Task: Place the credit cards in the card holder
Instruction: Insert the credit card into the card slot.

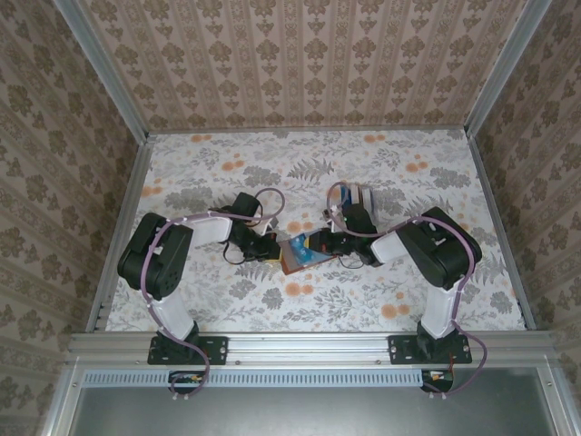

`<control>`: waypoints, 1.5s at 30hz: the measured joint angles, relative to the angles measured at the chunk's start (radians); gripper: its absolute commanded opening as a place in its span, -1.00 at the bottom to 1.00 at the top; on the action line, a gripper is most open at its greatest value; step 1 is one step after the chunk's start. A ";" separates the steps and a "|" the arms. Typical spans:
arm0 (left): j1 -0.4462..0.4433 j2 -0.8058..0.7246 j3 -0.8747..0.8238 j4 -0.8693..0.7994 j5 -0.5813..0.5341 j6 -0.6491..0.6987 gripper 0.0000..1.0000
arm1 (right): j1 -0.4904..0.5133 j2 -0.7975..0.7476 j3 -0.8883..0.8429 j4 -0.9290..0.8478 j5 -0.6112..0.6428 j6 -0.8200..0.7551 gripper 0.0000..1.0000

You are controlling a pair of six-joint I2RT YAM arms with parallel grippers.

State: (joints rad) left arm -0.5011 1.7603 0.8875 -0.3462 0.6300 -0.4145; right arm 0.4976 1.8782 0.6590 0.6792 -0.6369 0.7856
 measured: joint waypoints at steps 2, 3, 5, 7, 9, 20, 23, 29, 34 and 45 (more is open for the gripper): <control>0.005 -0.002 -0.004 0.005 0.003 -0.002 -1.00 | 0.009 0.000 0.000 0.002 0.009 0.000 -0.84; 0.005 -0.002 -0.004 0.005 0.003 -0.002 -1.00 | 0.013 0.000 0.000 0.002 0.014 -0.003 -0.82; 0.005 -0.002 -0.004 0.004 0.003 -0.003 -1.00 | 0.018 -0.008 0.000 -0.011 0.026 -0.016 -0.76; 0.005 -0.002 -0.004 0.006 0.003 -0.003 -1.00 | 0.022 -0.023 0.002 -0.042 0.035 -0.036 -0.61; 0.005 -0.002 -0.005 0.006 0.003 -0.003 -1.00 | 0.029 -0.051 0.010 -0.100 0.050 -0.072 -0.52; 0.005 -0.002 -0.008 0.011 0.005 -0.003 -1.00 | 0.040 -0.143 0.071 -0.447 0.110 -0.251 -0.65; 0.005 -0.002 -0.009 0.013 0.010 -0.003 -1.00 | 0.040 -0.144 0.082 -0.489 0.111 -0.272 -0.81; 0.005 -0.002 -0.009 0.013 0.010 -0.003 -1.00 | 0.050 -0.144 0.105 -0.533 0.108 -0.293 -1.00; 0.005 -0.002 -0.009 0.014 0.011 -0.003 -1.00 | 0.086 -0.135 0.133 -0.549 0.106 -0.289 -1.00; 0.005 -0.002 -0.010 0.014 0.010 -0.003 -1.00 | 0.113 -0.089 0.168 -0.577 0.115 -0.259 -0.96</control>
State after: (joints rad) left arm -0.4957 1.7584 0.8776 -0.3321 0.6403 -0.4175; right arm 0.6109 1.7893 0.8268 0.1020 -0.5220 0.5266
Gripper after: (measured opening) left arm 0.044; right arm 0.067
